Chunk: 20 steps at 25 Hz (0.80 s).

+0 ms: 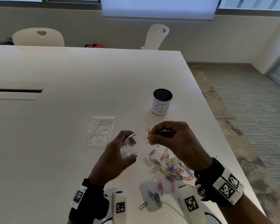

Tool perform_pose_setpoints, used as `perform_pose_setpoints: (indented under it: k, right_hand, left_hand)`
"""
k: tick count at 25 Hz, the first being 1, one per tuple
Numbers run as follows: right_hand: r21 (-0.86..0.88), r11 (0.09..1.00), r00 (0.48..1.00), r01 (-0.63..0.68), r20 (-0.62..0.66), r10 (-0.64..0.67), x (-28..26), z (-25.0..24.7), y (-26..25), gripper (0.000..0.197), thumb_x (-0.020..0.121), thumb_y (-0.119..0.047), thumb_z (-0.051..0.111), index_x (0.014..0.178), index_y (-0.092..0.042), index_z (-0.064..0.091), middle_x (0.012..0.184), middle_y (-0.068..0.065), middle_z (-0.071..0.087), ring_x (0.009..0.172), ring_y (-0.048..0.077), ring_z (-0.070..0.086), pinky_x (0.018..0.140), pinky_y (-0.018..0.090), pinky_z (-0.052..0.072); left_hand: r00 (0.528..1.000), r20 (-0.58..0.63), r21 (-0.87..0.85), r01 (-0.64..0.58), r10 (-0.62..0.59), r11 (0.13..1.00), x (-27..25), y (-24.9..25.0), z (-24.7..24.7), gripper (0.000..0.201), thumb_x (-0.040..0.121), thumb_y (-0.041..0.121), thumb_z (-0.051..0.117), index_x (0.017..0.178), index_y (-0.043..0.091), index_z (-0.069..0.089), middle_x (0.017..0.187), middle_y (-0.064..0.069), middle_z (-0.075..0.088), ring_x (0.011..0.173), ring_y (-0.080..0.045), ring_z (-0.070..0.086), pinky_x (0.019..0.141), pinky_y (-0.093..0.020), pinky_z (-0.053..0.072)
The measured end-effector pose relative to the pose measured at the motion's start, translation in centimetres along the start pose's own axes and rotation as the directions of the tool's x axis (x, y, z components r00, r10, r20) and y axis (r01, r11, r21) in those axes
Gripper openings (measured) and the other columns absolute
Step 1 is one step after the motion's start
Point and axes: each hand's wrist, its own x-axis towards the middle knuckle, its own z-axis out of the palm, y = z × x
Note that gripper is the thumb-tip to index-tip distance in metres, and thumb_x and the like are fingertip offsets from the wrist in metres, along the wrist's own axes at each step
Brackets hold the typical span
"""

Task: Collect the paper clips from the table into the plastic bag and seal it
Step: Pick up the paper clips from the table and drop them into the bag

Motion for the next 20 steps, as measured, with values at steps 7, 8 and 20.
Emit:
perform_pose_setpoints:
  k: [7, 8, 20]
  right_hand:
    - [-0.350, 0.924, 0.988, 0.154, 0.022, -0.156, 1.5, 4.0, 0.3, 0.011, 0.084, -0.008, 0.083, 0.092, -0.013, 0.078, 0.086, -0.003, 0.080, 0.078, 0.002, 0.077, 0.073, 0.017, 0.061]
    - [-0.388, 0.907, 0.986, 0.166, 0.036, -0.166, 1.6, 4.2, 0.5, 0.012, 0.084, -0.009, 0.083, 0.093, -0.014, 0.077, 0.089, -0.004, 0.080, 0.080, 0.001, 0.076, 0.073, 0.014, 0.060]
    - [-0.475, 0.865, 0.979, 0.160, -0.037, -0.201, 2.0, 1.1, 1.2, 0.011, 0.088, -0.008, 0.079, 0.096, -0.016, 0.080, 0.086, -0.005, 0.079, 0.078, 0.003, 0.075, 0.078, 0.020, 0.062]
  left_hand:
    - [1.000, 0.012, -0.033, 0.024, -0.023, 0.999, -0.1, 0.5, -0.3, 0.058, 0.083, 0.010, 0.082, 0.128, 0.031, 0.052, 0.107, 0.011, 0.069, 0.093, -0.005, 0.066, 0.070, -0.011, 0.054]
    - [1.000, 0.011, -0.029, 0.024, -0.024, 0.999, -0.1, 0.4, -0.3, 0.057, 0.083, 0.010, 0.082, 0.127, 0.031, 0.052, 0.107, 0.011, 0.070, 0.092, -0.005, 0.067, 0.069, -0.011, 0.054]
    - [1.000, -0.015, -0.033, 0.000, 0.000, 0.999, 0.0, -0.2, -0.4, 0.054, 0.082, 0.014, 0.083, 0.125, 0.031, 0.054, 0.109, 0.012, 0.068, 0.104, -0.011, 0.068, 0.081, -0.017, 0.055]
